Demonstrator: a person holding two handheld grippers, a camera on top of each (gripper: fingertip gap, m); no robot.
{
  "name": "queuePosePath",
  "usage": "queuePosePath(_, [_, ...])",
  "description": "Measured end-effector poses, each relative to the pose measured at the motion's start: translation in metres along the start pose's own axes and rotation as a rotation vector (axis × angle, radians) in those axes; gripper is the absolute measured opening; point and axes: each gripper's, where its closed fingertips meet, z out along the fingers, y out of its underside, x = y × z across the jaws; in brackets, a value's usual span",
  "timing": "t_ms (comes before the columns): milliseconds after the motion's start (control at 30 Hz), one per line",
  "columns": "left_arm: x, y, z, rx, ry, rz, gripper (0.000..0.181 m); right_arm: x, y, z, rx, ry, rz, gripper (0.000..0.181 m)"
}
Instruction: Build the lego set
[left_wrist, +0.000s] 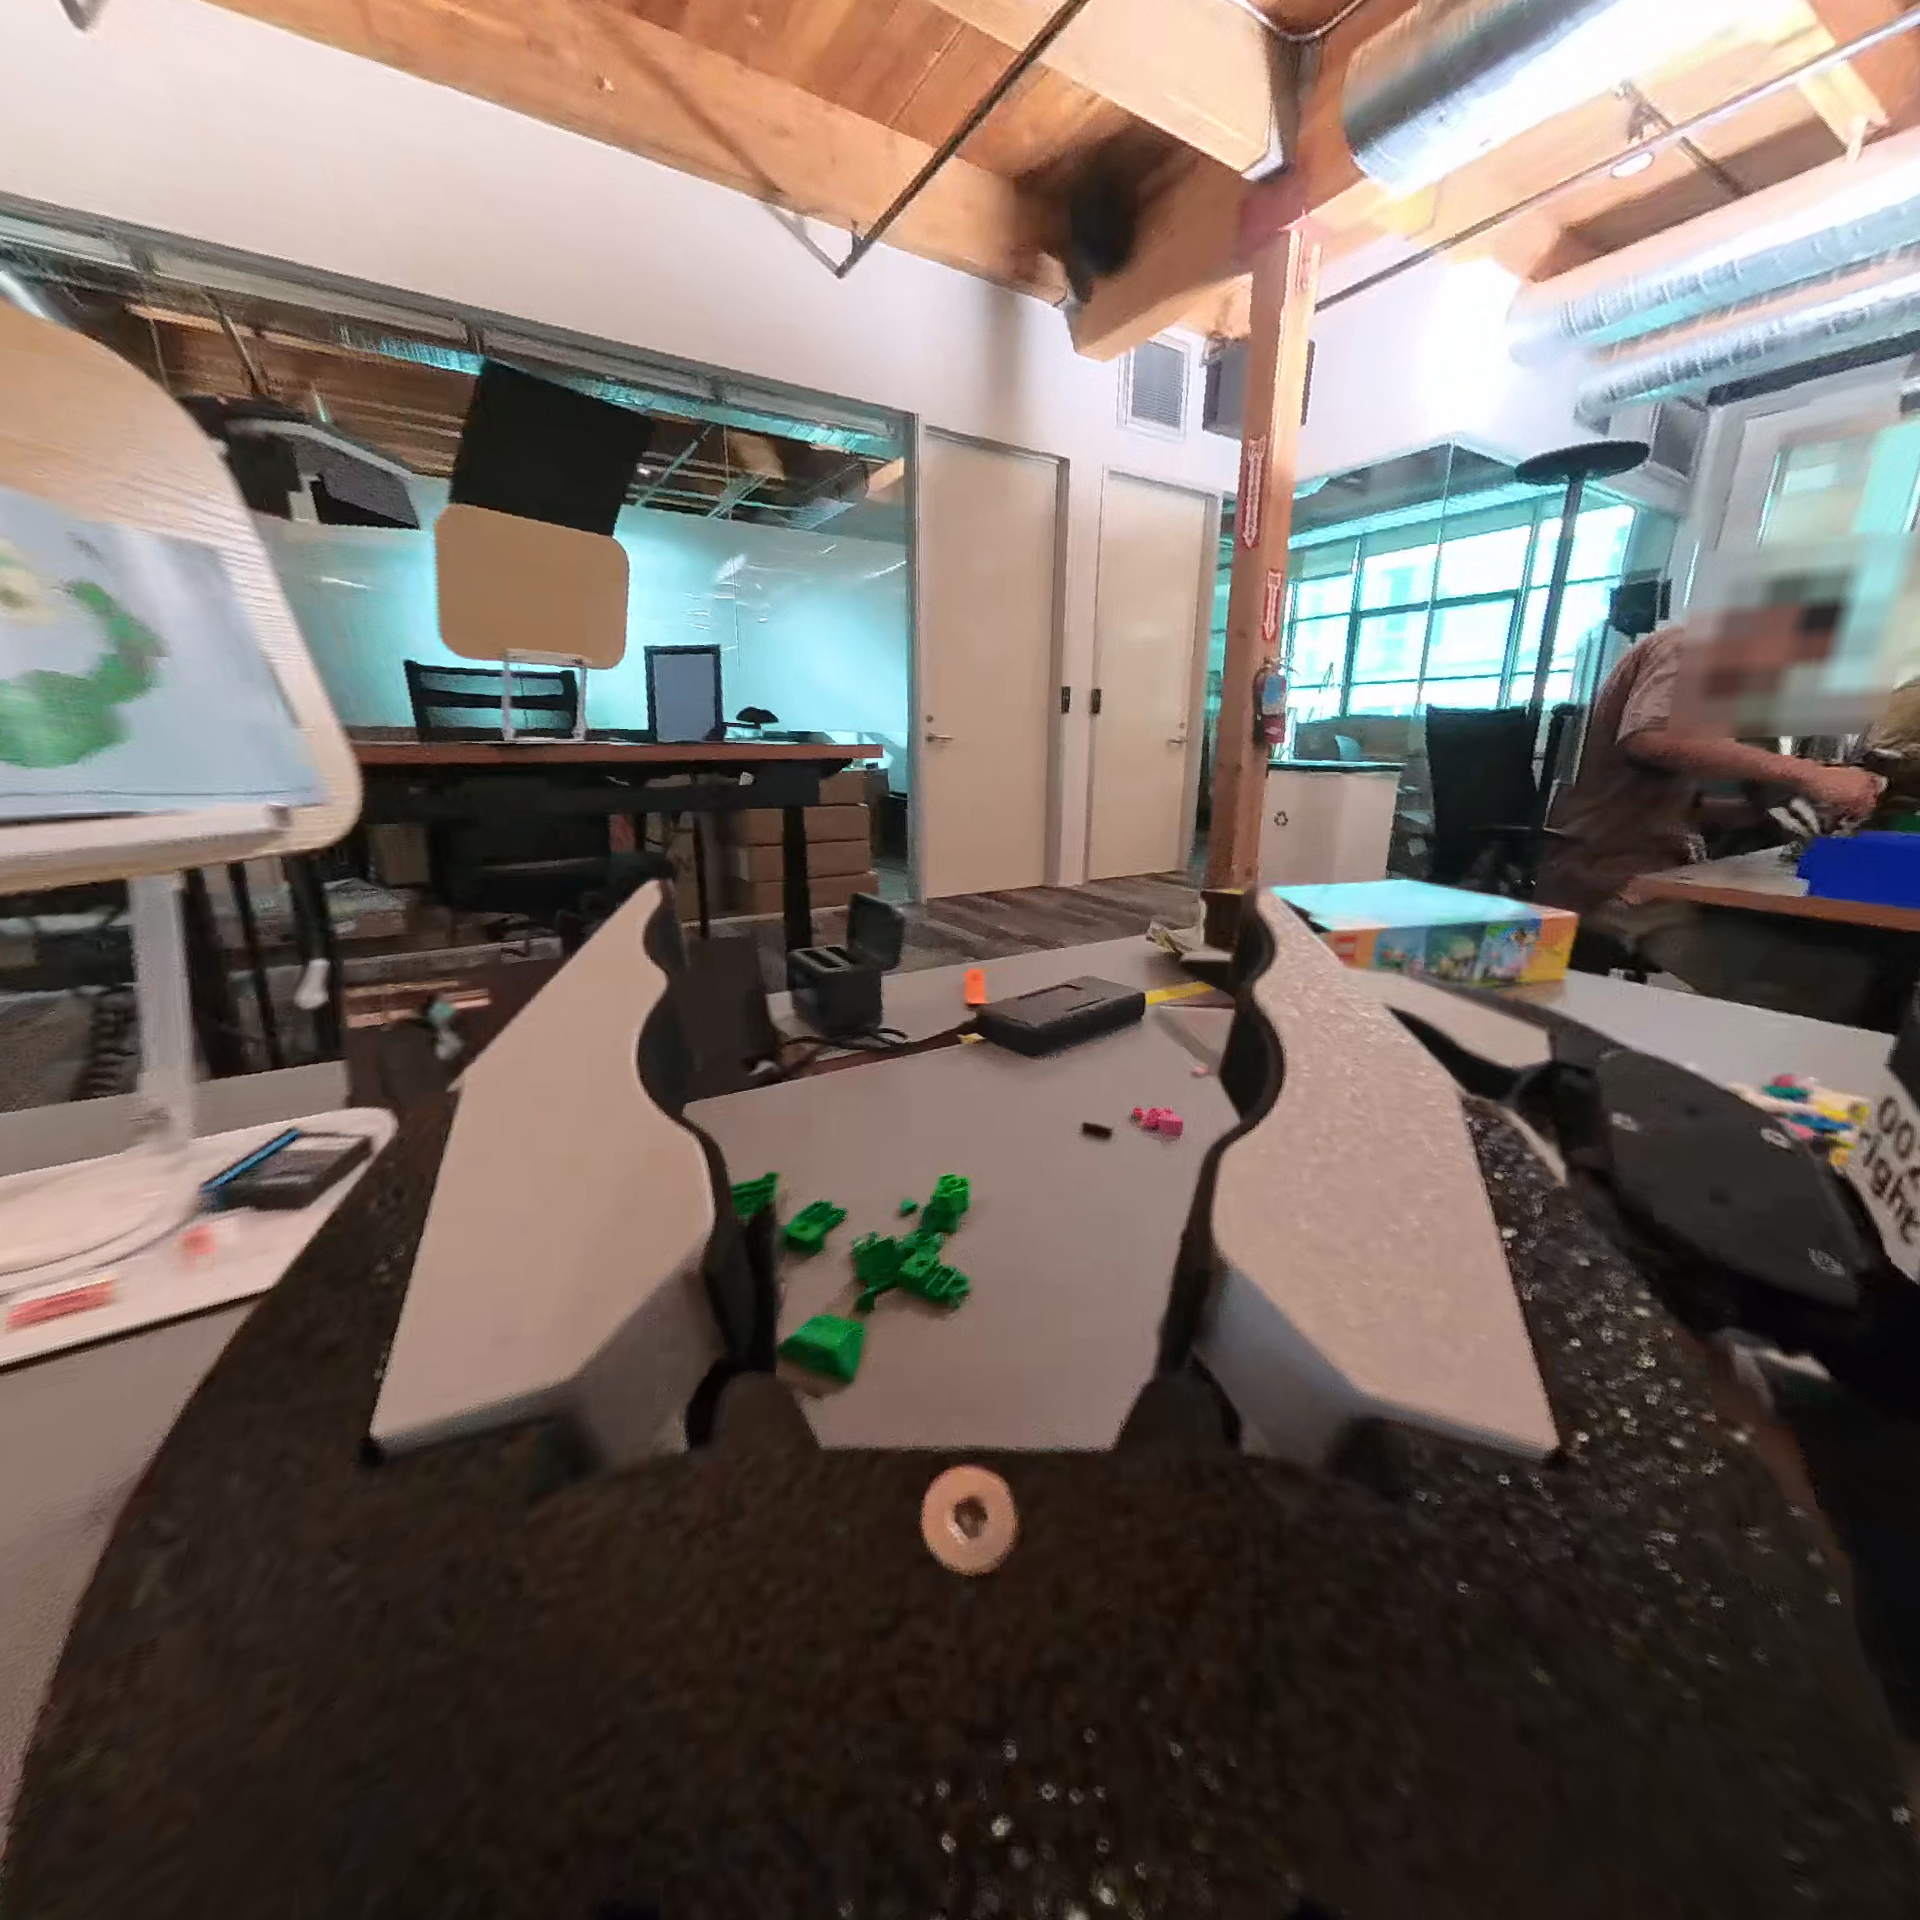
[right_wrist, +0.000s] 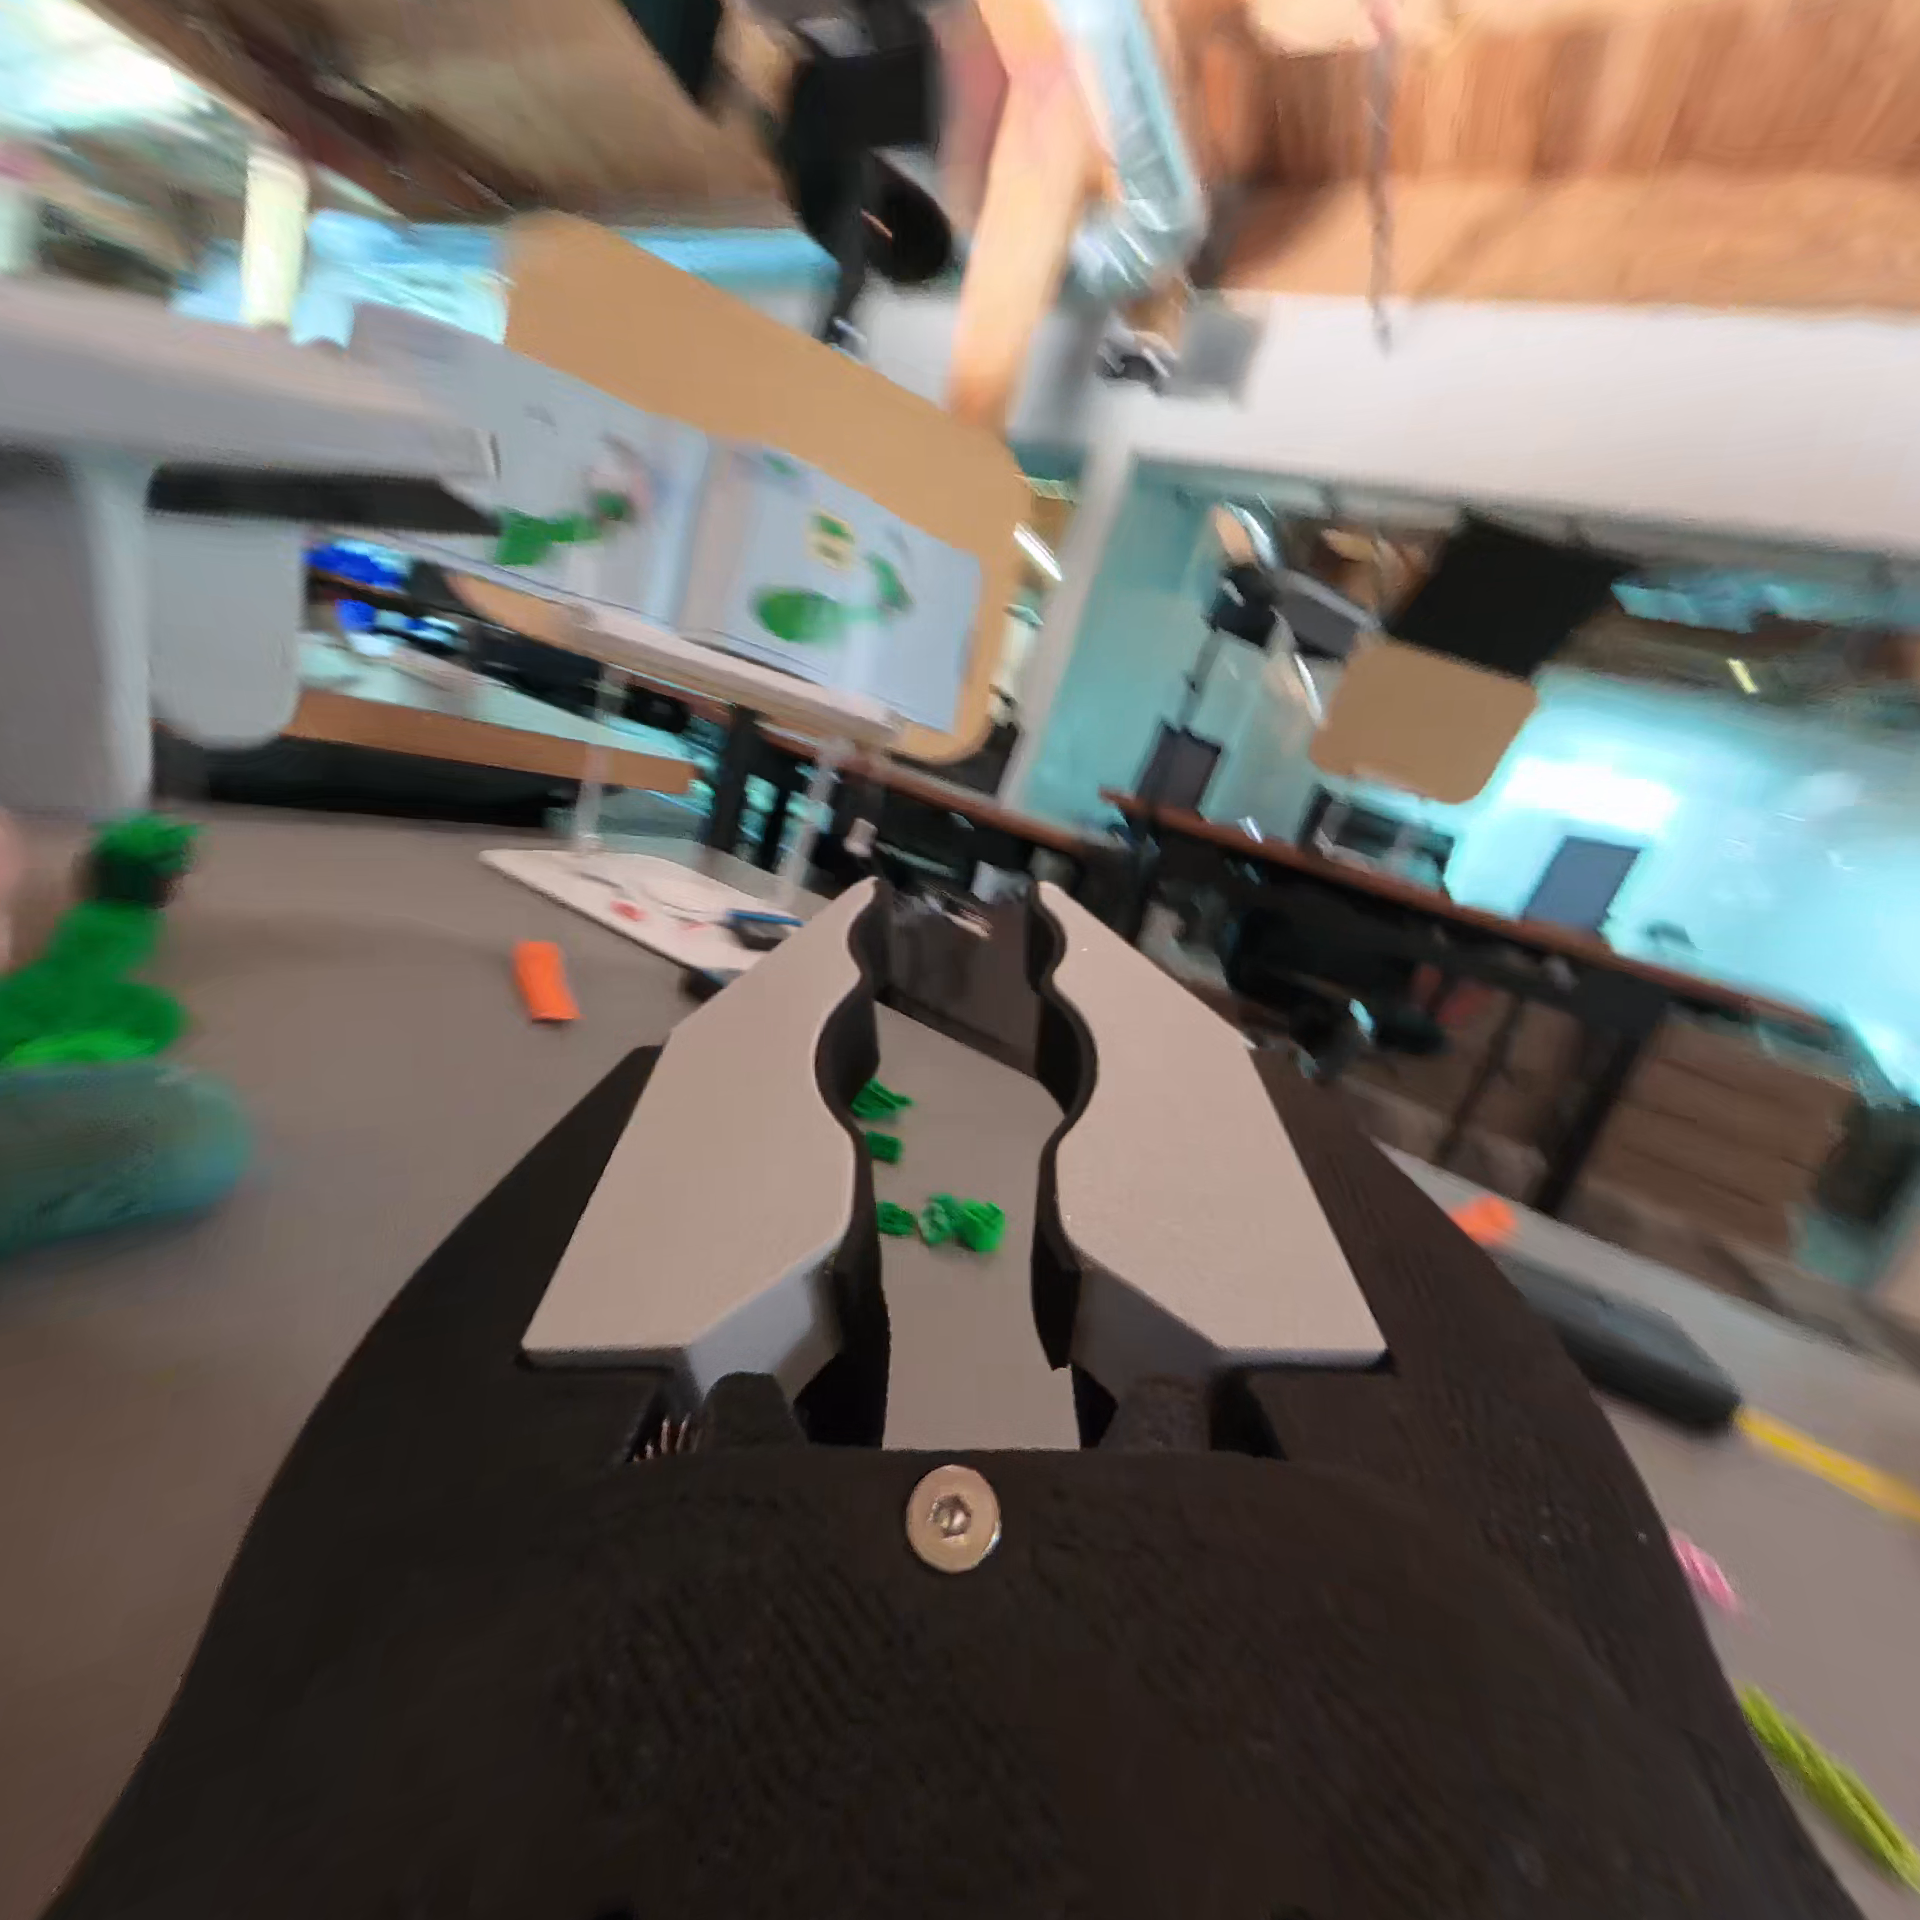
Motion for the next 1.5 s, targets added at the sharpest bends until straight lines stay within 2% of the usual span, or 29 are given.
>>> queuePosePath(33, [0.005,0.003,0.011,0.012,-0.005,-0.01,0.101,0.005,-0.001,0.001,0.012,0.011,0.002,0.028])
queuePosePath(100, [0.008,0.006,0.028,0.069,-0.037,-0.024,0.094,0.015,-0.001,0.003,0.034,0.029,-0.045,0.024])
queuePosePath(200, [0.0,0.02,0.05,0.113,-0.126,0.005,0.084,0.05,0.008,0.01,0.005,0.164,-0.081,0.023])
queuePosePath(300, [-0.007,0.04,0.072,0.115,-0.188,0.001,0.076,0.079,0.013,0.013,0.015,0.265,-0.023,0.021])
queuePosePath(433, [0.002,0.057,0.091,0.082,-0.143,0.016,0.073,0.092,0.008,0.019,0.073,0.264,0.036,0.019])
queuePosePath(600, [0.02,0.051,0.084,0.092,-0.049,0.121,0.067,0.102,0.007,0.027,0.095,0.265,0.053,0.018])
queuePosePath(733, [0.028,0.054,0.086,0.079,-0.02,0.118,0.067,0.106,0.003,0.026,0.119,0.275,0.108,0.018])
queuePosePath(900, [0.027,0.055,0.081,0.072,-0.013,0.056,0.063,0.114,-0.001,0.023,0.122,0.282,0.061,0.017])
queuePosePath(933, [0.028,0.054,0.081,0.073,-0.009,0.049,0.06,0.115,0.0,0.023,0.12,0.285,0.065,0.017])
queuePosePath(1033, [0.04,0.062,0.082,0.033,0.084,0.025,0.029,0.116,0.002,0.023,0.118,0.289,0.076,0.017])
queuePosePath(1167, [0.038,0.064,0.08,0.031,0.086,0.015,0.019,0.119,0.001,0.022,0.117,0.296,0.075,0.018])
queuePosePath(1367, [0.038,0.066,0.081,0.022,0.082,0.022,0.016,0.114,0.003,0.025,0.112,0.269,0.079,0.017])
queuePosePath(1467, [0.043,0.068,0.081,0.015,0.11,0.028,0.0,0.113,0.005,0.026,0.107,0.263,0.081,0.017])
queuePosePath(1500, [0.045,0.068,0.081,0.015,0.117,0.026,0.0,0.113,0.005,0.025,0.106,0.267,0.081,0.017])
